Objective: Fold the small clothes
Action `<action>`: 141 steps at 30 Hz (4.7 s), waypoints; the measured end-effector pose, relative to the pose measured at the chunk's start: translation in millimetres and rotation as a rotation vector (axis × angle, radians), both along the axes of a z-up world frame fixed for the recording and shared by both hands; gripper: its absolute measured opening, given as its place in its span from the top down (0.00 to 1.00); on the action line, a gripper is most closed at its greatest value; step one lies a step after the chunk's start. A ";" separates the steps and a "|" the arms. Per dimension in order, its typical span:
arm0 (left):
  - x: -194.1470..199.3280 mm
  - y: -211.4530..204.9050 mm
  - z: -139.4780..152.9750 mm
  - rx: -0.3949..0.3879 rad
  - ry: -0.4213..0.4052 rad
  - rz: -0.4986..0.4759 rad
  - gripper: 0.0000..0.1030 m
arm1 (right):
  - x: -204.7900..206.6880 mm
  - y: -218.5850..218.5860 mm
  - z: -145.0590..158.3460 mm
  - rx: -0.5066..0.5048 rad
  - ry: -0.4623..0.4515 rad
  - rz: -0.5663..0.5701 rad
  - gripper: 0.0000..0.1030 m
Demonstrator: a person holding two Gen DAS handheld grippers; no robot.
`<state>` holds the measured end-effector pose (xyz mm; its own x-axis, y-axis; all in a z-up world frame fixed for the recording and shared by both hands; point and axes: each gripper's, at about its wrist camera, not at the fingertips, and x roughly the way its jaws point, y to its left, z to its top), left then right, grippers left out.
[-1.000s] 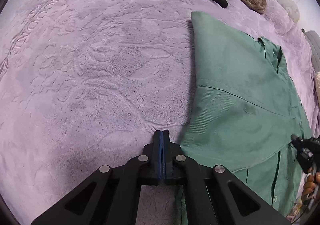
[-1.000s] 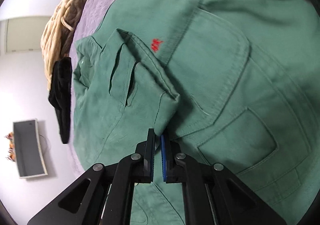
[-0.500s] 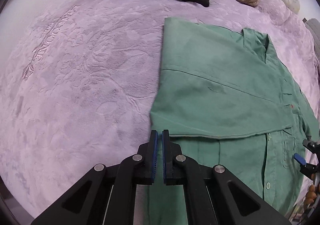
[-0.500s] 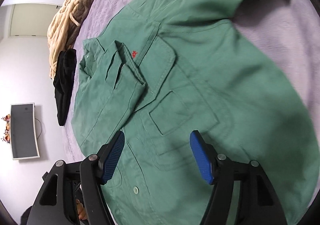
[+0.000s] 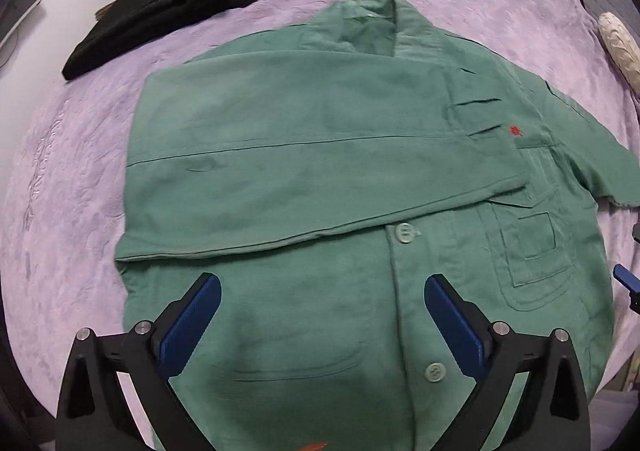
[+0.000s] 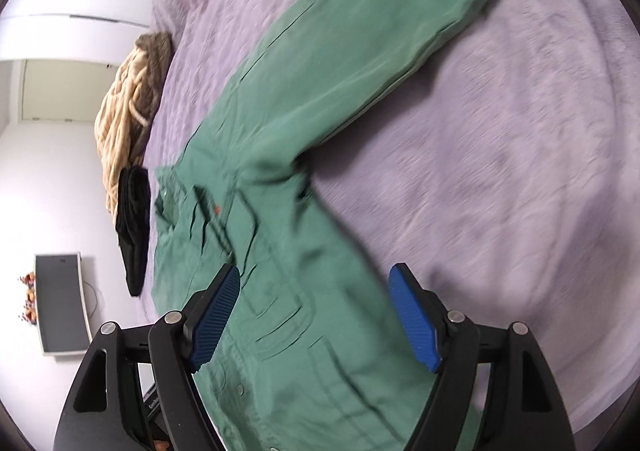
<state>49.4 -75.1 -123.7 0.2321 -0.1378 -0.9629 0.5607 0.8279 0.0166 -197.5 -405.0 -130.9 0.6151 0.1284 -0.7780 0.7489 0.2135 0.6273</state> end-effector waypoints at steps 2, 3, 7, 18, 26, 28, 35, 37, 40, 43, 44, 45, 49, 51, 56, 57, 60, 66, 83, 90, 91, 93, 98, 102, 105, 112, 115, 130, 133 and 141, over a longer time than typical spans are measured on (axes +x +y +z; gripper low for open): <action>-6.0 -17.4 -3.4 0.009 0.018 -0.012 0.01 | -12.6 -19.8 -1.8 -0.001 -0.006 -0.033 0.22; -8.8 -27.1 -4.4 0.013 0.019 -0.016 0.01 | -20.4 -34.1 -2.7 -0.005 -0.011 -0.057 0.22; -18.6 -62.7 -10.7 0.048 0.012 -0.024 0.01 | -43.7 -83.9 -6.8 -0.018 -0.022 -0.138 0.22; -52.8 -127.4 -26.4 0.052 0.061 -0.087 0.01 | -77.3 -208.3 -34.8 -0.026 -0.062 -0.365 0.22; -54.1 -142.1 -28.3 0.045 0.064 -0.070 0.01 | -85.1 -248.8 -42.5 0.067 -0.210 -0.548 0.23; -52.5 -142.7 -27.8 0.038 0.068 -0.064 0.01 | -82.9 -250.4 -41.3 0.085 -0.245 -0.550 0.80; -39.5 -134.6 -25.2 0.022 0.047 -0.045 0.01 | -47.4 -236.3 -0.7 0.030 -0.399 -0.403 0.96; -32.9 -126.6 -23.0 0.008 0.043 -0.036 0.01 | -25.3 -225.6 20.7 0.014 -0.465 -0.320 0.96; -21.9 -111.4 -23.3 -0.015 0.068 -0.015 0.01 | 23.7 -196.1 60.9 -0.051 -0.516 -0.145 0.96; -11.8 -90.0 -20.8 -0.031 0.085 0.009 0.01 | 80.9 -150.0 99.6 -0.137 -0.534 0.055 0.96; -10.3 -82.5 -19.1 -0.039 0.089 0.015 0.01 | 104.3 -129.4 111.9 -0.169 -0.531 0.131 0.96; -7.0 -73.9 -17.2 -0.041 0.082 0.021 0.01 | 127.4 -106.9 121.7 -0.201 -0.523 0.206 0.96; 7.3 -33.9 -9.6 -0.056 0.058 0.052 0.01 | 207.4 -7.5 128.5 -0.291 -0.457 0.468 0.94; 13.4 -10.1 -8.2 -0.056 0.050 0.075 0.01 | 247.0 52.2 107.1 -0.302 -0.382 0.587 0.94; 34.8 40.2 -4.5 -0.049 0.028 0.152 0.01 | 298.5 152.0 12.5 -0.229 -0.148 0.733 0.92; 39.3 50.7 -3.8 -0.050 0.024 0.170 0.01 | 303.0 156.4 -4.1 -0.225 -0.090 0.731 0.92; 49.2 74.3 -3.6 -0.048 0.016 0.200 0.01 | 302.0 156.2 -32.0 -0.162 -0.014 0.664 0.78; 63.2 109.8 -11.2 -0.069 0.034 0.235 0.01 | 269.5 127.5 -9.0 -0.154 -0.066 0.438 0.45; 112.4 117.8 -18.6 -0.267 0.136 0.286 0.01 | 263.1 208.5 0.4 -0.252 -0.031 0.787 0.34; 109.5 59.9 -27.8 -0.276 0.178 0.193 0.01 | 162.0 93.4 -18.1 -0.088 0.029 0.388 0.32; 109.5 52.4 -27.6 -0.271 0.175 0.180 0.01 | 150.5 77.9 -21.5 -0.067 0.022 0.326 0.31; 109.8 35.1 -26.3 -0.249 0.158 0.150 0.01 | 136.8 54.2 -26.4 -0.038 0.000 0.222 0.31; 113.0 -26.6 -8.4 -0.229 0.093 0.035 0.01 | 115.0 8.6 -31.7 0.026 -0.115 0.021 0.29; 111.3 -104.0 6.7 -0.251 0.063 -0.099 0.01 | 109.8 1.3 -41.4 0.079 -0.158 -0.010 0.29; 109.9 -176.1 6.5 -0.274 0.094 -0.186 0.01 | 102.6 0.1 -51.3 0.130 -0.204 -0.040 0.29; 94.6 -317.3 -26.5 -0.220 0.131 -0.327 0.02 | 97.0 -10.1 -64.3 0.200 -0.277 -0.063 0.29; 83.3 -340.4 -48.8 -0.122 0.120 -0.371 0.38 | 97.9 -15.3 -67.5 0.223 -0.314 -0.078 0.51; 53.5 -388.3 -43.9 -0.130 0.011 -0.419 0.94 | 69.8 -37.8 -86.2 0.175 -0.260 -0.155 0.93; 59.6 -366.8 -30.0 -0.181 0.047 -0.389 0.94 | 64.8 -38.9 -76.9 0.173 -0.271 -0.125 0.83; 87.2 -251.5 23.3 -0.201 -0.103 -0.245 0.01 | 56.8 -20.6 -36.5 0.117 -0.257 0.005 0.50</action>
<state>136.6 -326.6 -100.4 0.2634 -0.3863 -0.8840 0.7473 0.6612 -0.0663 -140.7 -425.6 -167.3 0.7893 0.2117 -0.5763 0.5611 0.1323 0.8171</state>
